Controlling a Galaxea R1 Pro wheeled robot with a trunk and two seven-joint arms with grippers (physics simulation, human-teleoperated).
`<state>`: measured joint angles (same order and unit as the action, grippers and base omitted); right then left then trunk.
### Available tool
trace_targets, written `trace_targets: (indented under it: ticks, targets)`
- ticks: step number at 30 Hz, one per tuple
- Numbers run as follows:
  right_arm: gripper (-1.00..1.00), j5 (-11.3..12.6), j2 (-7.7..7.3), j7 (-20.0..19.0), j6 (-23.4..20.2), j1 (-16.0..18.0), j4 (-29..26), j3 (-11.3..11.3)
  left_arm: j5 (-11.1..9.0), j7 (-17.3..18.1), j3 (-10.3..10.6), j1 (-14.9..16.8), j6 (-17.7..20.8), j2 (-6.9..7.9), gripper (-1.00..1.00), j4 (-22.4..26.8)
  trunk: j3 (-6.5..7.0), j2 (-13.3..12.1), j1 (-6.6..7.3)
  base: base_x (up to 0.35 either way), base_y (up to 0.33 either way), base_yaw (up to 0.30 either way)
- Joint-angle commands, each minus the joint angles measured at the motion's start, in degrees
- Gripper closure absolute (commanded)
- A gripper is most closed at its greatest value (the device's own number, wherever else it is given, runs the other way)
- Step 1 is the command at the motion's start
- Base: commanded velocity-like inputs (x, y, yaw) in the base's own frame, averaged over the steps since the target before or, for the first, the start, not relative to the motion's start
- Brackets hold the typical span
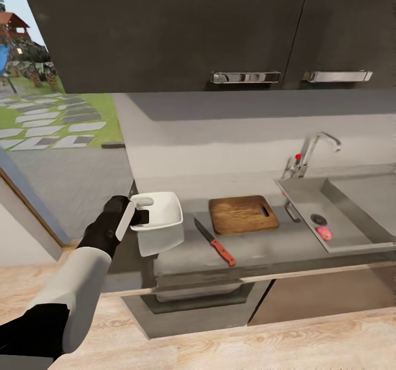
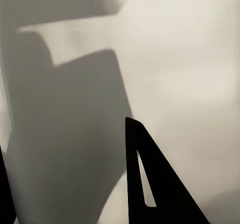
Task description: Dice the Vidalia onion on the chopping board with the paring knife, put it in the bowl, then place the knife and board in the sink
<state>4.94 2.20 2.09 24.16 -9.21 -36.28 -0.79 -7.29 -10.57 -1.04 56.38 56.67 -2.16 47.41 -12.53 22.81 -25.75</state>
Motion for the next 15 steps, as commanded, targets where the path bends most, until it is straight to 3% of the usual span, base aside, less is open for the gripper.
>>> trace_targets:
  ticks: [1,15]
  targets:
    - [-1.0,0.51,0.0,0.02,0.1,-0.02,-0.1,-0.09,-0.62,-0.51,-0.11,0.04,0.18,-0.04,1.0,0.05,-0.1,0.11,-0.03,0.0,0.137,-0.152]
    - [-1.0,0.51,0.0,0.02,0.1,-0.02,-0.07,-0.09,-0.62,-0.51,-0.11,0.02,0.13,-0.03,1.0,-0.49,-0.1,0.11,-0.03,0.0,0.06,-0.025]
